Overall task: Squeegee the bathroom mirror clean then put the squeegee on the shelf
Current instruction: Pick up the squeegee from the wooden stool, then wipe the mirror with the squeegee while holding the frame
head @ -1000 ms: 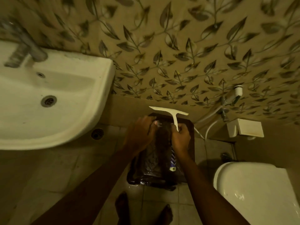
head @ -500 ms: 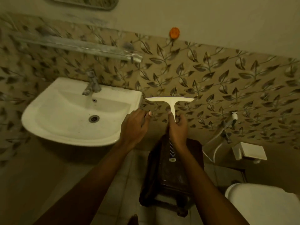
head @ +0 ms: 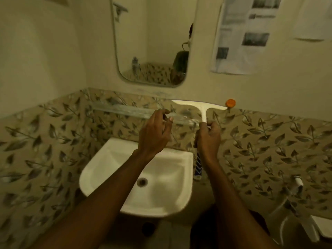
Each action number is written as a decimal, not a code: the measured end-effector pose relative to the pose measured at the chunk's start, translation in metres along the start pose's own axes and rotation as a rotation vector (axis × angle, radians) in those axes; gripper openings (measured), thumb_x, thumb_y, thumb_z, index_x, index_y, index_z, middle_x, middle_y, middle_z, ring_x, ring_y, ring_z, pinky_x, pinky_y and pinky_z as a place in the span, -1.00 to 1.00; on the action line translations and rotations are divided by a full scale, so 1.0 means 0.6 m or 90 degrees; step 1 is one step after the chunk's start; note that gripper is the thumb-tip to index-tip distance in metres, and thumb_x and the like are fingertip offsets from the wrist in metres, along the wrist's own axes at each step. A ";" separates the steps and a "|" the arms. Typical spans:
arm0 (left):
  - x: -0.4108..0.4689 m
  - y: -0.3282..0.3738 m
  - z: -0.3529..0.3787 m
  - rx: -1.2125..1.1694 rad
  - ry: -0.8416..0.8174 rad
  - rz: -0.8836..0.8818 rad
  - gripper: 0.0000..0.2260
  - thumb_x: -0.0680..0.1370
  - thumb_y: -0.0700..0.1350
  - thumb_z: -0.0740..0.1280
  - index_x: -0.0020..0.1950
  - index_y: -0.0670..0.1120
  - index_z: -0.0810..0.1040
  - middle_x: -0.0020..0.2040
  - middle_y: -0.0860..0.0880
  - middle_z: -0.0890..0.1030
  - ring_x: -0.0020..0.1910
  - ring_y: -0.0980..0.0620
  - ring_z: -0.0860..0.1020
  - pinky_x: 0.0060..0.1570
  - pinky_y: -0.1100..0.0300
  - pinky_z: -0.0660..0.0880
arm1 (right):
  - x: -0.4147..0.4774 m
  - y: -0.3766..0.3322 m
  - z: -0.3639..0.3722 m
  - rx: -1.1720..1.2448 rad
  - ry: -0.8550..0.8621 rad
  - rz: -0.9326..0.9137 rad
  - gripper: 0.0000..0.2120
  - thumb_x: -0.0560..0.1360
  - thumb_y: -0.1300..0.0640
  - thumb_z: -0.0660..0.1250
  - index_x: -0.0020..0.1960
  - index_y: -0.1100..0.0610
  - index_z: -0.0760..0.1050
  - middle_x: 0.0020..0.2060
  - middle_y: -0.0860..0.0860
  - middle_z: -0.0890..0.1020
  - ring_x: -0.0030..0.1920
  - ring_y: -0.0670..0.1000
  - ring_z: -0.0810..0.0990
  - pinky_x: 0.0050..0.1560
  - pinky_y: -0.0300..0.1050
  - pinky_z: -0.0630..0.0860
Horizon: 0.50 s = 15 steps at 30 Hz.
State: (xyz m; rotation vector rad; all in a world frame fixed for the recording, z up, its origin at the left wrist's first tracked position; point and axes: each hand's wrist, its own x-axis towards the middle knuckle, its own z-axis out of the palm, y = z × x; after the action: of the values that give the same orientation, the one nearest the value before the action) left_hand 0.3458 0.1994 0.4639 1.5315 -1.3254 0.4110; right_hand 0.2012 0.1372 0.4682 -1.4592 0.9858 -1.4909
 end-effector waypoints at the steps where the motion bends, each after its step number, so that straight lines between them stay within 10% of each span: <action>1: 0.023 -0.016 -0.018 -0.001 0.005 0.021 -0.76 0.62 0.05 0.17 0.20 -0.04 0.45 0.03 0.03 0.57 -0.08 0.07 0.56 -0.13 0.06 0.56 | 0.002 -0.015 0.025 0.017 0.002 -0.009 -0.82 0.50 0.02 0.20 -0.15 0.13 0.43 -0.41 0.10 0.48 -0.48 0.03 0.42 -0.47 -0.03 0.44; 15: 0.360 -0.157 -0.168 0.030 0.060 -0.014 -0.74 0.64 0.08 0.12 0.03 -0.04 0.51 -0.05 0.01 0.54 -0.14 0.02 0.51 -0.26 0.19 0.34 | 0.131 -0.168 0.247 0.071 -0.045 -0.190 -0.90 0.62 0.01 0.17 0.06 -0.04 0.45 -0.36 0.14 0.52 -0.52 -0.01 0.44 -0.61 -0.20 0.39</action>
State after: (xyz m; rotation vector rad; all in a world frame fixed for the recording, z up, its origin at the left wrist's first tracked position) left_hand 0.5357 0.1579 0.6310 1.5449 -1.2327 0.4975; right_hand 0.3462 0.1022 0.5948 -1.6182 0.6513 -1.6624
